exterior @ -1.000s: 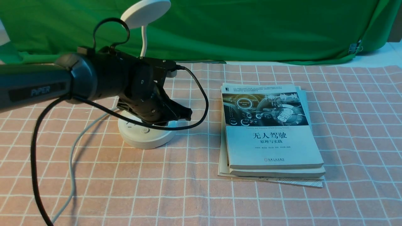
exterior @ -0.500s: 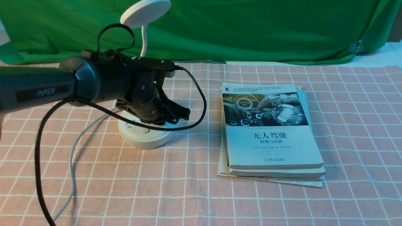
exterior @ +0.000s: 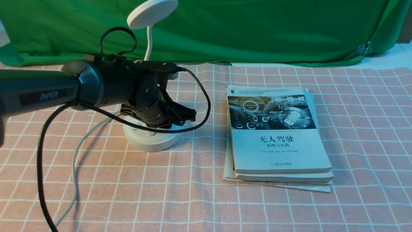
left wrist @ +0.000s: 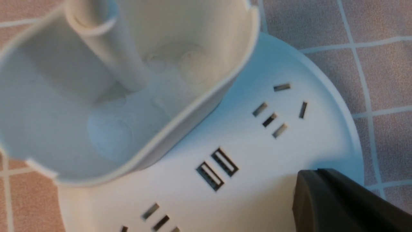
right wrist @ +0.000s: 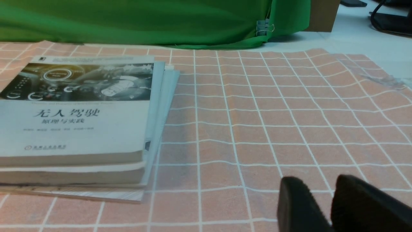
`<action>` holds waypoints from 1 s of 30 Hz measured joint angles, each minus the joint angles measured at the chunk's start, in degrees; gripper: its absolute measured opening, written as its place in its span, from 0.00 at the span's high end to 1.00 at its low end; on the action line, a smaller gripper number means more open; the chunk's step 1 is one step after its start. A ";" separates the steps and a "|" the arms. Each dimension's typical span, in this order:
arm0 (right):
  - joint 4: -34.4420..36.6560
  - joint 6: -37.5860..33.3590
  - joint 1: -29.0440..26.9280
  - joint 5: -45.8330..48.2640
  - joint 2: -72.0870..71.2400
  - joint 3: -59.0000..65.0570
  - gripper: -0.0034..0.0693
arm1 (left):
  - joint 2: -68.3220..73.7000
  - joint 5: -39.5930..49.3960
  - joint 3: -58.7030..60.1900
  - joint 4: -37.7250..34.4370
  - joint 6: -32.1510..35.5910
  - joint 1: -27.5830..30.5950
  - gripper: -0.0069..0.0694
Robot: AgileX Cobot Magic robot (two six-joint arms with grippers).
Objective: Turn on the table lamp on the pink coffee tablecloth with your hand.
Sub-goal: 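Press the power button on the lamp base to turn the lamp on with the left gripper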
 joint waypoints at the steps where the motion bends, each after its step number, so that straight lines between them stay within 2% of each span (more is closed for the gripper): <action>1: 0.00 0.00 0.00 0.00 0.00 0.00 0.63 | 0.17 0.08 -0.11 -0.25 0.05 0.00 0.91; 15: 0.00 0.00 0.00 0.00 0.00 0.00 0.63 | 1.57 1.79 -1.81 -0.57 1.52 0.13 0.91; 19: 0.00 0.00 0.00 0.00 0.00 0.00 0.63 | -0.96 -0.39 -0.35 -1.13 1.52 0.13 0.91; 30: 0.00 0.00 0.00 0.00 0.00 0.00 0.63 | -10.33 1.99 3.01 -5.89 3.21 -1.11 0.91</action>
